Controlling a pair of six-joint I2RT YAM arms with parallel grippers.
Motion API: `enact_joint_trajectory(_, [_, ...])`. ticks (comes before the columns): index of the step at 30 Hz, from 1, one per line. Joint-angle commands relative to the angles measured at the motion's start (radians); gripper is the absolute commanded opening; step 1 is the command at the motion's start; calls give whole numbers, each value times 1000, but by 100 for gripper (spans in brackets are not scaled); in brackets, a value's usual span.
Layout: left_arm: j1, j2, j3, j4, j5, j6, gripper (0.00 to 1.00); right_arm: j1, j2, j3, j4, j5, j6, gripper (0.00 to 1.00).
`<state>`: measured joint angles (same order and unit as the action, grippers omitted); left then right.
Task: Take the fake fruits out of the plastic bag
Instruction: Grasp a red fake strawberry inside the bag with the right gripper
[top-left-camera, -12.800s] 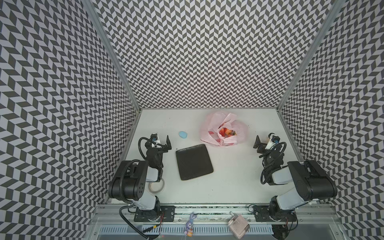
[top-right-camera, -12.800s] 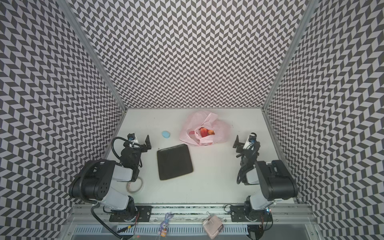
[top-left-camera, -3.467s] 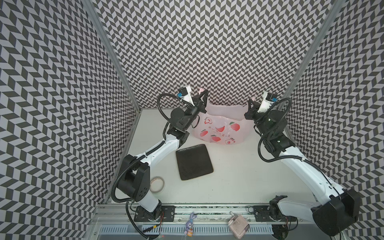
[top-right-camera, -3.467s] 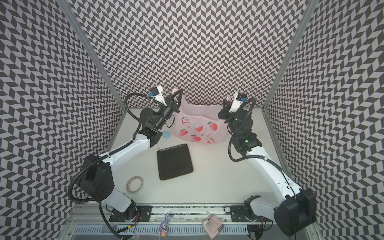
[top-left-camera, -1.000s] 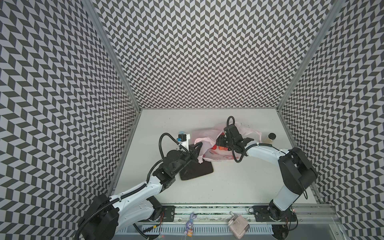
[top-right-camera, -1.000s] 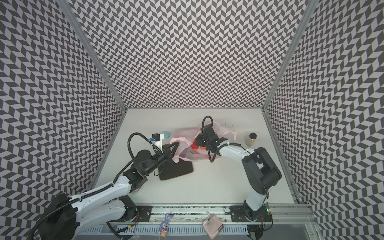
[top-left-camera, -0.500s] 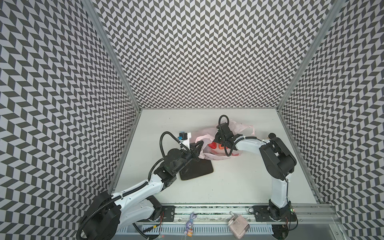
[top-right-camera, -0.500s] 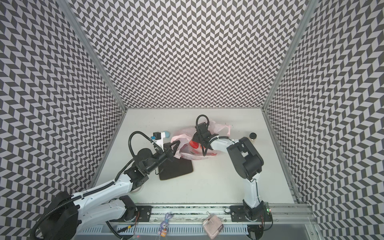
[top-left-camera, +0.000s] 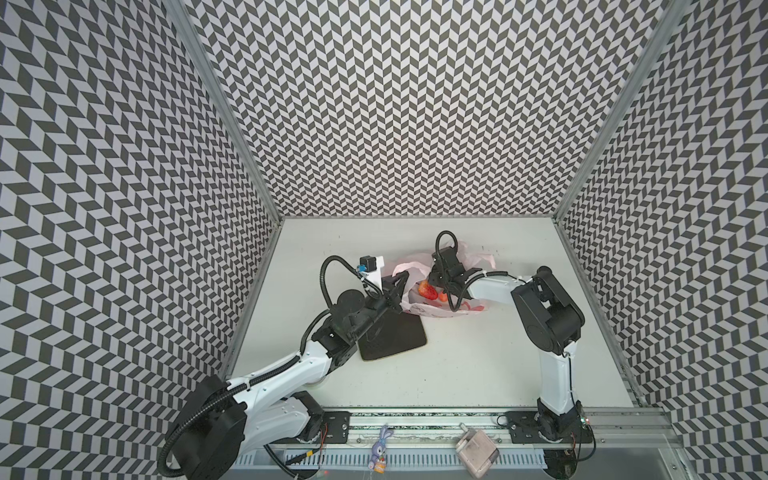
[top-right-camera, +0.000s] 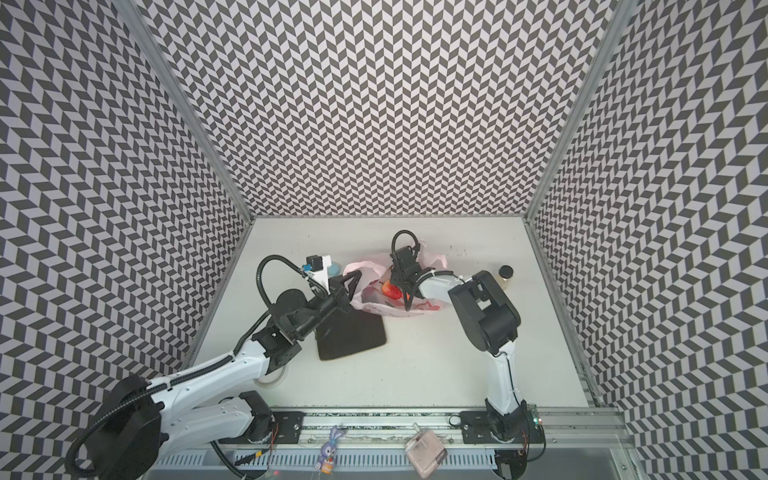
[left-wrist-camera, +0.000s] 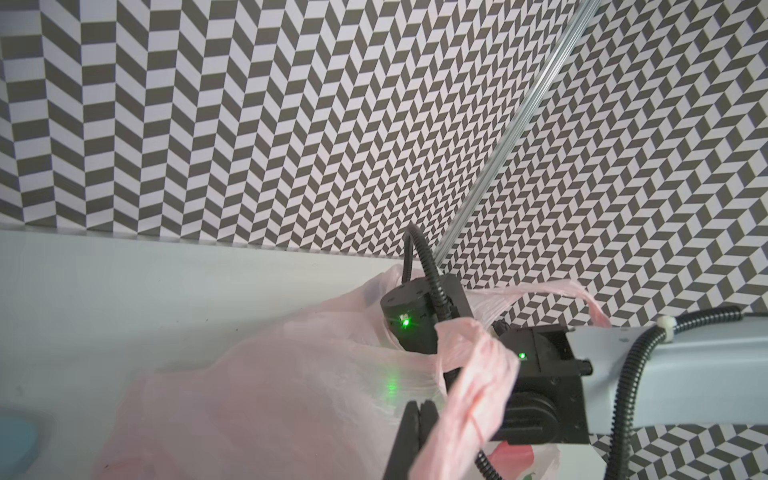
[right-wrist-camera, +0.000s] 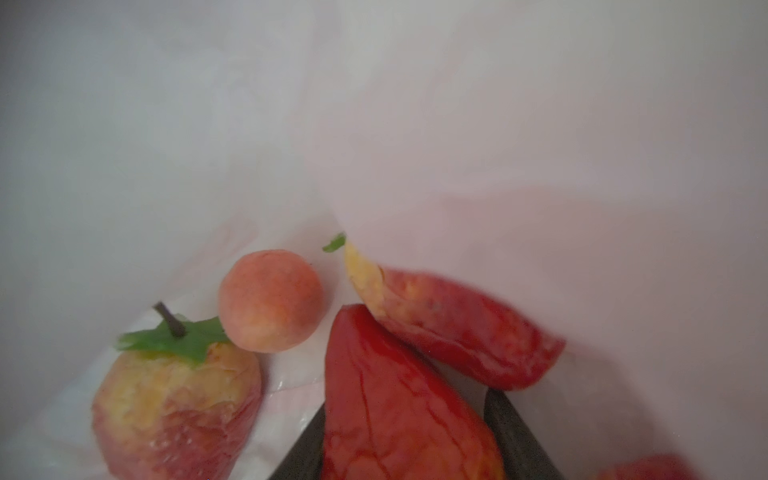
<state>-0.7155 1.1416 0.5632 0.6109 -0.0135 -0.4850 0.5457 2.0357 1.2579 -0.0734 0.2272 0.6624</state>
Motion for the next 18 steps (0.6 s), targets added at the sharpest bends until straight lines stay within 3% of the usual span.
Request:
enact_joint_trajectory(1, [0,80,95,104,26,33,0,-50,-72,-45,27,40,-11,39])
enact_joint_trajectory(8, [-25,288,288,202,154,46,0,-173,-220,-211,57,38,-16,38])
enact_joint_trajectory(12, [-25,344,326,208,158,60,0,-200,-296,-261,66,-3,-47,38])
enact_joint_trajectory(18, [76,420,357,103,176,-41,0,-197,-412,-286,50,-161,-88,37])
